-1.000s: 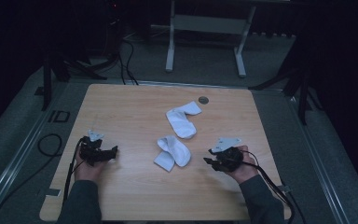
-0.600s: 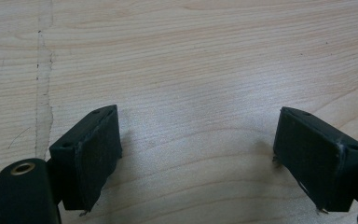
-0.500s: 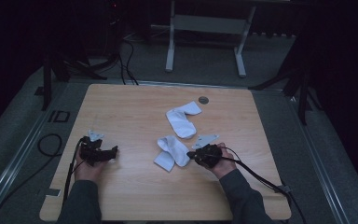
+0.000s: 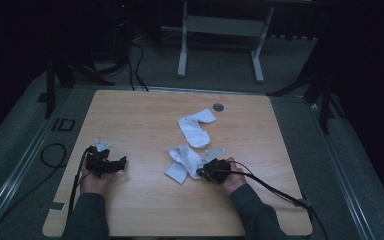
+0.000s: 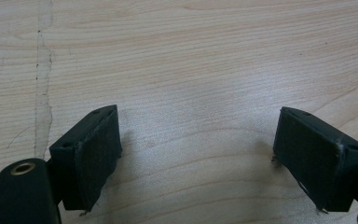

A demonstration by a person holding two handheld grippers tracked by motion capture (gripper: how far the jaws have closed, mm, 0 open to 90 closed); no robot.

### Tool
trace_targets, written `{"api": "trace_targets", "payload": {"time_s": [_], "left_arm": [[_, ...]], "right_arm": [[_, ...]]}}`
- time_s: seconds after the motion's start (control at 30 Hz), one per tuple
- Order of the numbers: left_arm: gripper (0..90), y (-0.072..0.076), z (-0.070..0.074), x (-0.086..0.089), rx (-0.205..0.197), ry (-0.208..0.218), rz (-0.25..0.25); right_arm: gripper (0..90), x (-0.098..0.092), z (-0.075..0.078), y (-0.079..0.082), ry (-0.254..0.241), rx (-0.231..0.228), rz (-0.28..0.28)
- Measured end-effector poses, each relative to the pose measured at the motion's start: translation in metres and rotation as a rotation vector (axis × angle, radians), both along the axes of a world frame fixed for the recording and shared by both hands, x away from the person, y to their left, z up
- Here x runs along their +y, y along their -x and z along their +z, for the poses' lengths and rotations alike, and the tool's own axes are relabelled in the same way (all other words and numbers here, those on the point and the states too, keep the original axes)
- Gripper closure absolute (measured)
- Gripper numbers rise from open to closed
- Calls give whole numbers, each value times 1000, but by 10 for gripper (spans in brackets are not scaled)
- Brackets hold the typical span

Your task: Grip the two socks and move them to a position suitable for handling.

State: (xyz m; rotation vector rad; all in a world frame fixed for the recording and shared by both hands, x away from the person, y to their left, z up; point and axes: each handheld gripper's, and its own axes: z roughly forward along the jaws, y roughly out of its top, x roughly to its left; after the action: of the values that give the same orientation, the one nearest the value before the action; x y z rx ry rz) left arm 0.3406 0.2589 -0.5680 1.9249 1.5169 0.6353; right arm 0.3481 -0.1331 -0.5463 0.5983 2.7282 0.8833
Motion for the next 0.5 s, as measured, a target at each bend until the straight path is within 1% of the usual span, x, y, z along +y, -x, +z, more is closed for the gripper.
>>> {"api": "trace_targets", "payload": {"time_s": [0.03,0.17,0.23,0.33,0.5], "left_arm": [[151,0,0,0,0,0,0],[151,0,0,0,0,1,-1],[151,0,0,0,0,1,-1],[151,0,0,0,0,1,-1],[152,0,0,0,0,1,0]], "right_arm": [[898,0,0,1,-1,6,1],[898,-2,1,3,18,4,13],[898,-5,1,5,16,9,15],[898,-12,1,6,1,24,5],[897,-24,2,11,7,34,0]]}}
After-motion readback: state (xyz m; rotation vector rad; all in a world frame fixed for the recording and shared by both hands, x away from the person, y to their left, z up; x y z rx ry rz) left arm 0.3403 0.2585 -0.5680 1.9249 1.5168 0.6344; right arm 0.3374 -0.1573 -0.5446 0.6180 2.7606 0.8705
